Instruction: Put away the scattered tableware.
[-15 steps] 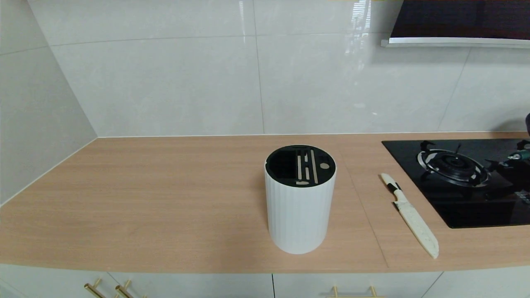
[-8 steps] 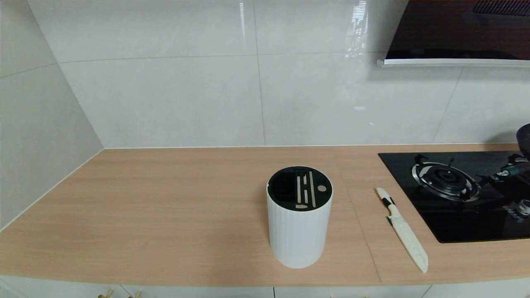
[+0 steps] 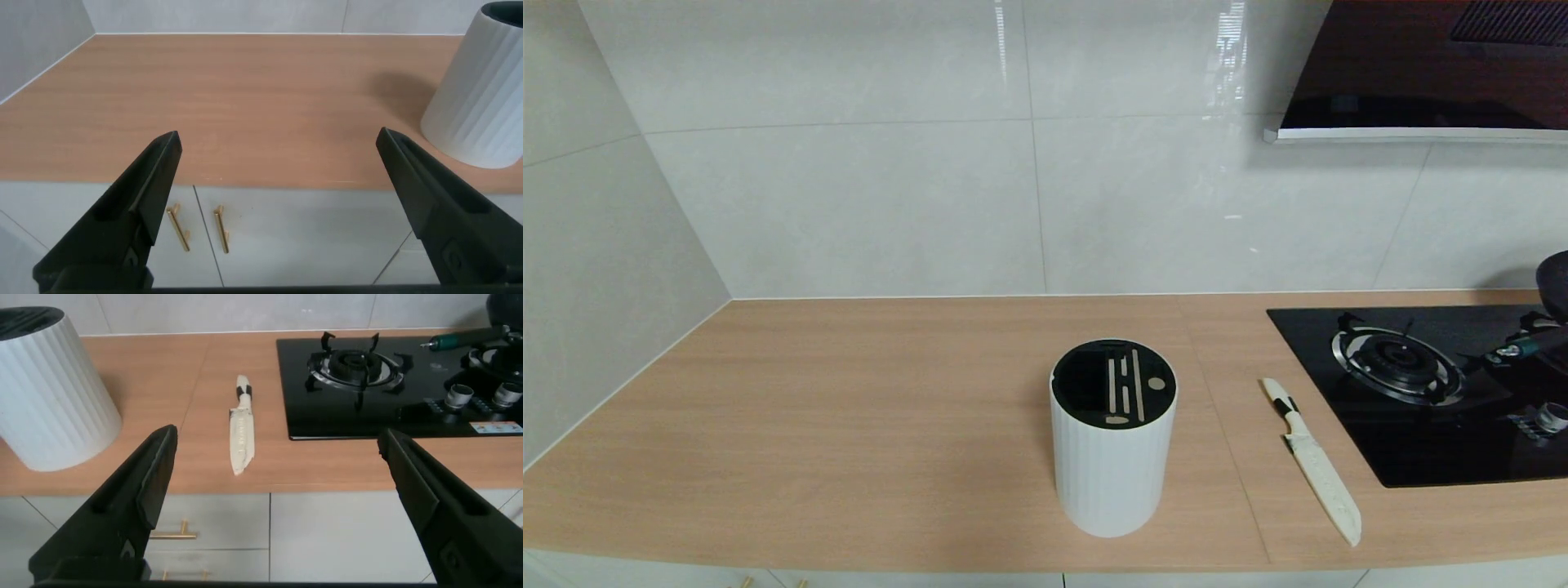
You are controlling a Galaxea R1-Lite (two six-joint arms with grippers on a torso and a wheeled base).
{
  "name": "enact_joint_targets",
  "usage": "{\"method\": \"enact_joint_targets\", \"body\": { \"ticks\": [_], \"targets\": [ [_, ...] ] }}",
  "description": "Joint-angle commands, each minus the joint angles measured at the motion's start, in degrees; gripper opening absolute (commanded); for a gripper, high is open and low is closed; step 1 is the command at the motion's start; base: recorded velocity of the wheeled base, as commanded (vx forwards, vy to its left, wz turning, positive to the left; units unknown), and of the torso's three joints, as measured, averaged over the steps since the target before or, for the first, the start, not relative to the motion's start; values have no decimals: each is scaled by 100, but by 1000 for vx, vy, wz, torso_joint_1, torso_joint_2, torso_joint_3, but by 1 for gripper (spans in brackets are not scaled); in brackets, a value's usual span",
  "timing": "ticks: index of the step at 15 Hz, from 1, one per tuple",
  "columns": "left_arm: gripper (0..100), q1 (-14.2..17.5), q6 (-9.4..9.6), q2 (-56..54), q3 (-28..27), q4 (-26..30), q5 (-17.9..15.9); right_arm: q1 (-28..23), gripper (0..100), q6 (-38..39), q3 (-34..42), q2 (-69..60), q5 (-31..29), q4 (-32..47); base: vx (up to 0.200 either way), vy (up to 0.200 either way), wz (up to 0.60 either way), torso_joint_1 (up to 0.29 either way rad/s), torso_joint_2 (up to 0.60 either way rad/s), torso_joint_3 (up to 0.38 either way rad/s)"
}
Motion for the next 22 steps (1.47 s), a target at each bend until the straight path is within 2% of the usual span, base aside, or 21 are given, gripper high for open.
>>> {"method": "enact_joint_targets", "body": {
  "ticks": [1, 5, 6, 7, 8, 11, 12, 14, 16, 17, 19, 22],
  "targets": [
    [100, 1, -1, 0, 0, 0, 4, -2, 100, -21, 1, 18, 5, -1, 0, 0, 0, 0, 0, 0],
    [100, 1, -1, 0, 0, 0, 4, 7, 100, -259, -148, 62, 23, -19, 0, 0, 0, 0, 0, 0],
    [100, 10, -1, 0, 0, 0, 4, 69, 100, -171, -562, 281, 75, -10, 0, 0, 0, 0, 0, 0],
    [100, 10, -1, 0, 0, 9, 4, 200, 100, 321, -1405, 861, 146, 25, 0, 0, 0, 0, 0, 0],
    [100, 1, -1, 0, 0, 0, 4, 218, 100, 330, -1590, 1134, 163, 25, 0, 0, 0, 0, 0, 0],
    [100, 1, -1, 0, 0, 0, 4, 323, 100, 321, -2565, 3718, 717, -27, 0, 0, 0, 0, 0, 0],
    [100, 1, -1, 0, 0, 0, 4, 323, 100, 321, -2565, 3718, 717, -27, 0, 0, 0, 0, 0, 0],
    [100, 1, -1, 0, 0, 0, 4, 482, 100, 198, -3313, 5801, 822, -36, 0, 0, 0, 0, 0, 0],
    [100, 1, -1, 0, 0, 0, 4, 526, 100, 189, -3699, 6891, 761, -124, 0, 0, 0, 0, 0, 0],
    [100, 1, -1, 0, 0, 0, 4, 526, 100, 189, -3770, 7154, 761, -238, 0, 0, 0, 0, 0, 0],
    [100, 1, -1, 0, 0, 0, 4, 552, 100, 189, -3822, 8112, 734, -994, 0, 0, 0, 0, 0, 0],
    [100, 1, -1, 0, 0, 0, 4, 614, 100, 189, -3770, 9290, 585, -1363, 0, 0, 0, 0, 0, 0]
  ]
}}
